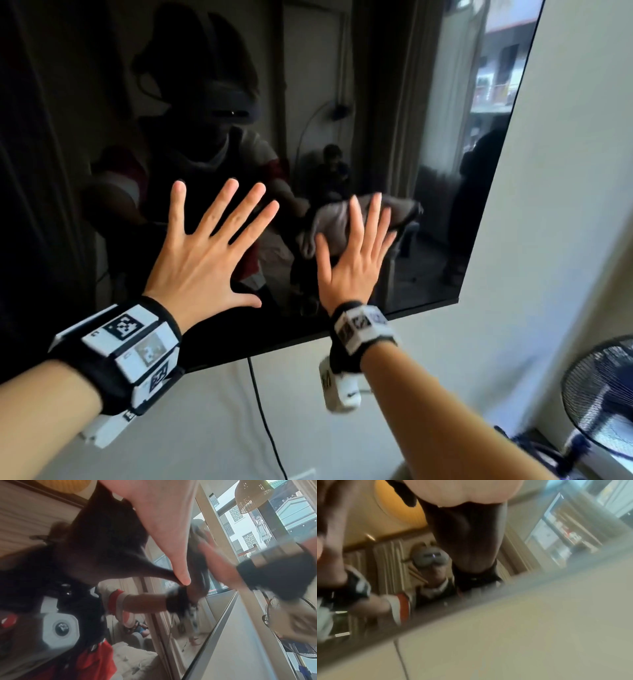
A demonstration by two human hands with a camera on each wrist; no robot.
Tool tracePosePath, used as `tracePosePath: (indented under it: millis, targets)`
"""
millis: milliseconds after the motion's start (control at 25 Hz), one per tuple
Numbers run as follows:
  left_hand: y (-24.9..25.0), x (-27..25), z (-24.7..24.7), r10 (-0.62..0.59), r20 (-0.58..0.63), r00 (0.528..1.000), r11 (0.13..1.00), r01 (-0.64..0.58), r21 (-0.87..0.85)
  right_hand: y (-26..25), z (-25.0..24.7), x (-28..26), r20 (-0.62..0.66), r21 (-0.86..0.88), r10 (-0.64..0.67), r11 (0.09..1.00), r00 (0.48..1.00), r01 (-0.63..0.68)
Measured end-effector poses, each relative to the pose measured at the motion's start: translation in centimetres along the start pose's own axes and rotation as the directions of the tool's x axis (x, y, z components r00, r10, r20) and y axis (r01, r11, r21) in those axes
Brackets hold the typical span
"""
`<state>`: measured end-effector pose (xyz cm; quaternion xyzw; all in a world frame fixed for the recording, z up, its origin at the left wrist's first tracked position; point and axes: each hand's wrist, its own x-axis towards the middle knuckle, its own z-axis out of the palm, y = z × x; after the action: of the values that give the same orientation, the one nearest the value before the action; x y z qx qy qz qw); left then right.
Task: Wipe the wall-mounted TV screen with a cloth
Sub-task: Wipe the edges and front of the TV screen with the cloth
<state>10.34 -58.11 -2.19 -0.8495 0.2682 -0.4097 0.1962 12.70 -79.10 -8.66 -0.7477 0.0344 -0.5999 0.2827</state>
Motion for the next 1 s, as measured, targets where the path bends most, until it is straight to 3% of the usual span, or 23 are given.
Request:
tracePosePath:
  millis: [80, 160, 320, 400, 480, 640, 720, 880, 1000]
  targets:
    - [-0.1, 0.0, -0.1, 0.001, 0.009, 1.0, 1.0, -0.002, 0.005, 1.9, 0.1, -7.0, 0.111, -0.041, 0.032, 0.999, 0.993, -0.027]
    - [0.0, 0.0, 0.0, -0.004, 0.016, 1.0, 1.0, 0.004, 0.012, 1.1, 0.3, -8.6, 0.144, -0.027, 0.025, 0.999, 0.989, -0.021]
    - [-0.5, -0.1, -0.1, -0.039, -0.001, 0.999, 0.999, 0.039, 0.005, -5.3, 0.7, 3.8, -0.041, 0.05, 0.005, 0.999, 0.999, -0.003]
    - [-1.7, -0.9, -0.4, -0.071, -0.015, 0.997, 0.997, 0.071, -0.012, -7.0, 0.7, 7.4, -0.095, 0.033, 0.014, 0.999, 0.995, -0.011]
    - [-3.1, -2.0, -0.5, -0.086, -0.011, 0.996, 0.996, 0.085, -0.023, -6.1, 1.1, 4.5, -0.071, 0.005, -0.019, 1.0, 0.997, 0.02]
    - [-5.6, -5.1, -0.8, -0.121, 0.04, 0.992, 0.992, 0.122, -0.031, -2.8, 2.0, -8.5, 0.128, -0.044, -0.024, 0.999, 0.992, 0.03]
    - [-7.1, -6.9, -0.7, -0.138, 0.072, 0.988, 0.99, 0.14, -0.023, -3.8, 2.3, -9.8, 0.154, -0.018, -0.024, 0.999, 0.988, 0.027]
    - [-9.2, -9.0, -0.2, -0.177, 0.121, 0.977, 0.983, 0.181, -0.022, -12.6, 3.5, 0.9, 0.006, 0.045, -0.176, 0.983, 0.984, 0.176]
    - [-9.3, -9.0, 0.0, -0.175, 0.115, 0.978, 0.984, 0.176, 0.004, -16.9, 4.3, 5.6, -0.066, 0.021, -0.125, 0.992, 0.99, 0.126]
